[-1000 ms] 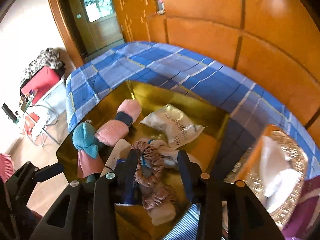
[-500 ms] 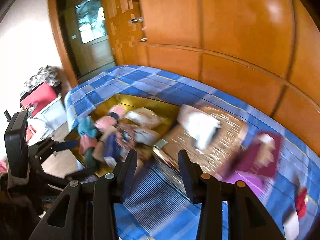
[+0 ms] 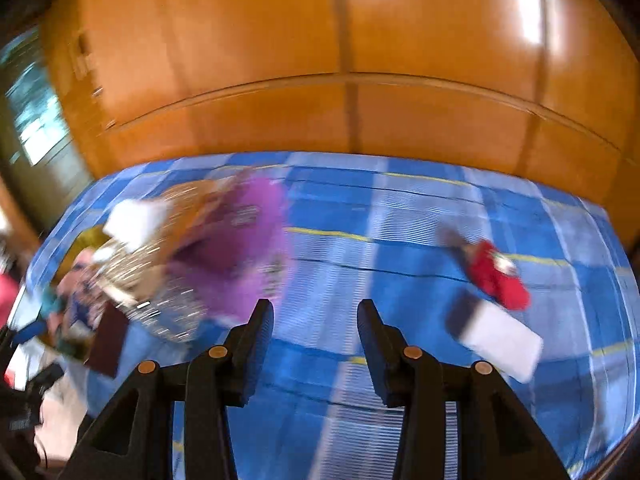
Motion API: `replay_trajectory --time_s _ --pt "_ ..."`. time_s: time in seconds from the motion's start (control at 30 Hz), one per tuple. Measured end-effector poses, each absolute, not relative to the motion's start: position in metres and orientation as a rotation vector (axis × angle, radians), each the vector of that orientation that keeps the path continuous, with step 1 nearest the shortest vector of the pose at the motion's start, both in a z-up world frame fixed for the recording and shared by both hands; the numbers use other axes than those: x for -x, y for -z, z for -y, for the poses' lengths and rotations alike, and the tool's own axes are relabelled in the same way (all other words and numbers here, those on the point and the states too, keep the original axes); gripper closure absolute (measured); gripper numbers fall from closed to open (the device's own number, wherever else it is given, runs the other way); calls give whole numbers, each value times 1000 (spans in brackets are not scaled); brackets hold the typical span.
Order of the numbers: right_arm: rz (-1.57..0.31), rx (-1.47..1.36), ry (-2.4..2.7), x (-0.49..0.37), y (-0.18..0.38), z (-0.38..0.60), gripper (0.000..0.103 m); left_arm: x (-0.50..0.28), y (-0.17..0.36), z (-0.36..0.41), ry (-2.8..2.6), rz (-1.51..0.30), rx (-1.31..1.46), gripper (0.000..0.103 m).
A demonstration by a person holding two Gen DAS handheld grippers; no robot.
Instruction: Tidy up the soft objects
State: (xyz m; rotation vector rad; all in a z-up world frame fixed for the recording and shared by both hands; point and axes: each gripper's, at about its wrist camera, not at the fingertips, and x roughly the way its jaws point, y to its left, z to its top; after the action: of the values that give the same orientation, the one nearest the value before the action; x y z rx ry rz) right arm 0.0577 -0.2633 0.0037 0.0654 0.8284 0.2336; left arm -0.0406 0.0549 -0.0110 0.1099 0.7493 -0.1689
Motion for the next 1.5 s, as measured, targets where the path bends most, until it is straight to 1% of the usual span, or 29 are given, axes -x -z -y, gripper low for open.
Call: replay_trajectory --time_s 0.27,0.47,0.63,0.9,1.2,1.23,1.27,1.4,1.5 --pt "-762 -195 59 -77 -6 353 60 30 -1 -2 313 -730 -211 19" --pt "-724 -284 294 -90 11 418 59 21 -6 37 406 -721 -279 19" --pt "-712 -475 415 -81 30 465 59 15 -10 70 470 -708 -335 19" --pt "-671 -679 445 -61 38 494 59 0 -7 113 543 -724 -358 19" --pt "-610 -803 449 -47 42 507 59 -25 3 153 582 -783 -340 19" --pt "-619 -818 442 -49 45 509 59 -29 4 158 588 -790 -337 19" --pt "-644 -834 426 -53 50 509 53 -33 4 164 598 -800 -323 19" --pt "-764 -841 384 -71 63 504 52 -44 5 179 606 -822 -299 19" --pt "-909 -896 353 -90 87 505 52 -47 9 188 624 -837 -307 19"
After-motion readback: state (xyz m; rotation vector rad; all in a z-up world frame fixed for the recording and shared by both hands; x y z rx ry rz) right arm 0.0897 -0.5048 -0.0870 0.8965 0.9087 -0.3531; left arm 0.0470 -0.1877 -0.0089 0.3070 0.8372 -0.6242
